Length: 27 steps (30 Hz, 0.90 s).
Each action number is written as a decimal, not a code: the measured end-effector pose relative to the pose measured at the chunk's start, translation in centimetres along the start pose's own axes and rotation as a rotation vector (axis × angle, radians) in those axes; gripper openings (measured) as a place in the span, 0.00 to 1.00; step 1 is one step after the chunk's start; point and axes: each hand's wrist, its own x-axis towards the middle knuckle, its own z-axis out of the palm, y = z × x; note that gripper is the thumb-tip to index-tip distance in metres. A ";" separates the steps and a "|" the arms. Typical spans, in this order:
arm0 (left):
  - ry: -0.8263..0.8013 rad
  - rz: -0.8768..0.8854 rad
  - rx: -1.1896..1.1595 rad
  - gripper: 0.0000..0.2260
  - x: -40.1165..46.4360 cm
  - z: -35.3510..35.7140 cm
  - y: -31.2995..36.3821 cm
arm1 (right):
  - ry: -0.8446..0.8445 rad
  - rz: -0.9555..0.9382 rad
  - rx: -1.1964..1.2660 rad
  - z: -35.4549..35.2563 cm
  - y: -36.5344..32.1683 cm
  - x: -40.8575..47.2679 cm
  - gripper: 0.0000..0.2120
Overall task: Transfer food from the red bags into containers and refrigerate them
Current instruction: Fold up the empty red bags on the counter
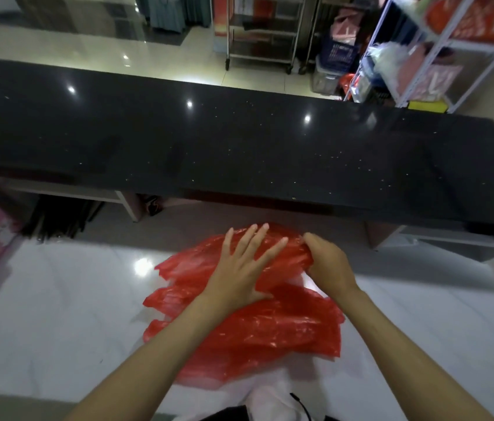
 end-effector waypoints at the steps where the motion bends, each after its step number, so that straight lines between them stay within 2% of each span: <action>1: -0.040 -0.063 0.016 0.57 0.5 -0.3 0.3 | 0.019 -0.004 0.078 -0.7 -0.8 -0.4 0.14; 4: -0.020 -0.240 0.057 0.57 1.9 -0.7 0.4 | -0.011 -0.005 0.285 -2.5 -2.8 -1.4 0.16; 6: 0.000 -0.303 0.074 0.44 2.3 -1.1 -1.0 | -0.052 0.011 0.345 -3.5 -3.7 -2.1 0.18; 8: 0.024 -0.300 0.124 0.22 2.2 -1.8 -2.6 | -0.106 0.020 0.289 -4.1 -4.1 -3.0 0.17; 9: 0.050 -0.295 0.158 0.14 1.9 -2.7 -3.3 | -0.113 -0.001 0.224 -4.3 -4.1 -3.5 0.17; 12: 0.121 -0.249 0.247 0.10 -0.2 -4.8 -4.5 | -0.103 -0.119 0.067 -5.2 -4.3 -4.9 0.23; 14: 0.149 -0.176 0.258 0.12 -2.1 -5.8 -5.1 | -0.175 -0.162 0.009 -5.8 -4.3 -5.5 0.34; 18: 0.134 -0.026 0.127 0.30 -6.1 -5.1 -5.1 | -0.370 -0.160 -0.106 -5.7 -4.0 -6.9 0.53; 21: 0.052 0.043 0.069 0.32 -8.7 -1.4 -3.8 | -0.534 -0.124 -0.227 -3.0 -2.7 -8.0 0.62; 22: 0.020 0.053 0.032 0.34 -9.4 -0.2 -3.2 | -0.565 -0.109 -0.255 -1.6 -1.9 -8.4 0.65; 24: -0.174 0.008 -0.031 0.49 -10.5 1.9 -2.0 | -0.577 -0.069 -0.292 0.8 -0.4 -9.0 0.67; 25: -0.267 -0.010 -0.041 0.54 -10.9 2.8 -1.5 | -0.575 -0.057 -0.319 1.9 0.1 -9.3 0.67; 27: -0.329 0.004 -0.041 0.58 -11.1 4.5 -0.8 | -0.556 -0.071 -0.385 3.8 0.9 -9.9 0.63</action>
